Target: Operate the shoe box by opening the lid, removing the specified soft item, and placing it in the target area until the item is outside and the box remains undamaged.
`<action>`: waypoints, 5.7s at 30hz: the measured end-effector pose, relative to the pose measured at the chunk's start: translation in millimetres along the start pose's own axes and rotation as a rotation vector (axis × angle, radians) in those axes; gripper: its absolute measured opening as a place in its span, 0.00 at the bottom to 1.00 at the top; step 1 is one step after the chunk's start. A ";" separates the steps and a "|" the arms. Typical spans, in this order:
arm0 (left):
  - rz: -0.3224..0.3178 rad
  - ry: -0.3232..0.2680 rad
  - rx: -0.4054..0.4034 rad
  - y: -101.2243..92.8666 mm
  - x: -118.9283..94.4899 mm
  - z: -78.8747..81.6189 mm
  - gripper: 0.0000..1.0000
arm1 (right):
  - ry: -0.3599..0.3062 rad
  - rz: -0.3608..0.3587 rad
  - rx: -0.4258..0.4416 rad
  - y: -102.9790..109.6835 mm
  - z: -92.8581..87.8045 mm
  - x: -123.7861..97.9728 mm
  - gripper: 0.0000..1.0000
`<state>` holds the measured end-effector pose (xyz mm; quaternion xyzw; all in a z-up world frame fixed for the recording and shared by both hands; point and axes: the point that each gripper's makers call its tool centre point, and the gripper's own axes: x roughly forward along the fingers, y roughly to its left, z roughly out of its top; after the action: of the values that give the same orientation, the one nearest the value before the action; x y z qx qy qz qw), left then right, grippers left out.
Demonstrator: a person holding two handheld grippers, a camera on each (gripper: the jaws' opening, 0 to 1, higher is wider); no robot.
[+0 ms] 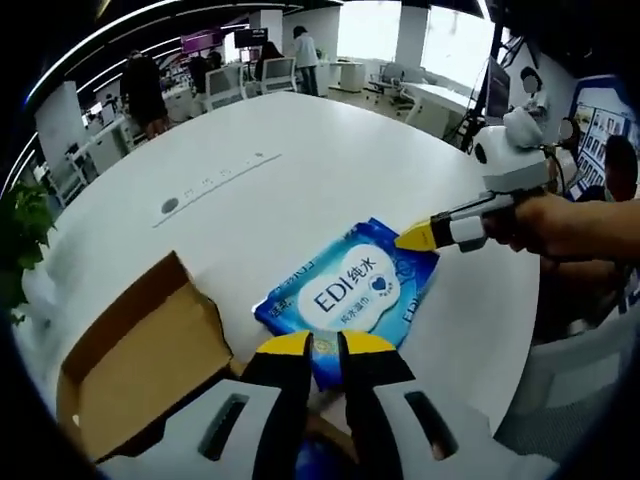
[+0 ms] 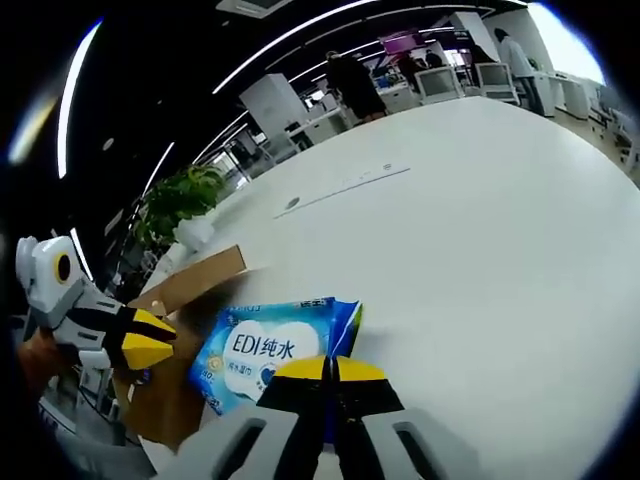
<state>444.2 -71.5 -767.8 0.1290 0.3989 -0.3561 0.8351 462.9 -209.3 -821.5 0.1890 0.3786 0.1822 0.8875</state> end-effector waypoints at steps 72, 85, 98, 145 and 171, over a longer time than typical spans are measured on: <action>0.115 -0.013 -0.002 92.6 -76.6 -102.4 0.20 | 0.061 0.186 -0.591 137.6 3.6 -17.2 0.26; 0.099 -0.007 0.043 100.8 -64.2 -106.2 0.15 | 0.084 0.260 -0.688 177.5 -6.8 -2.0 0.27; 0.089 0.013 0.075 104.0 -55.2 -109.3 0.12 | 0.107 0.322 -0.761 214.7 -17.4 17.1 0.27; 0.121 -0.050 0.038 105.5 -80.7 -99.8 0.00 | 0.220 0.270 -0.941 237.0 -54.3 62.2 0.00; 0.168 -0.127 0.062 103.7 -126.2 -60.8 0.00 | 0.066 0.309 -0.920 267.4 -9.7 28.6 0.00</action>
<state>427.6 94.9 -718.7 0.1647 0.3218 -0.3045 0.8812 426.0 36.5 -718.3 -0.1747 0.2542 0.4664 0.8290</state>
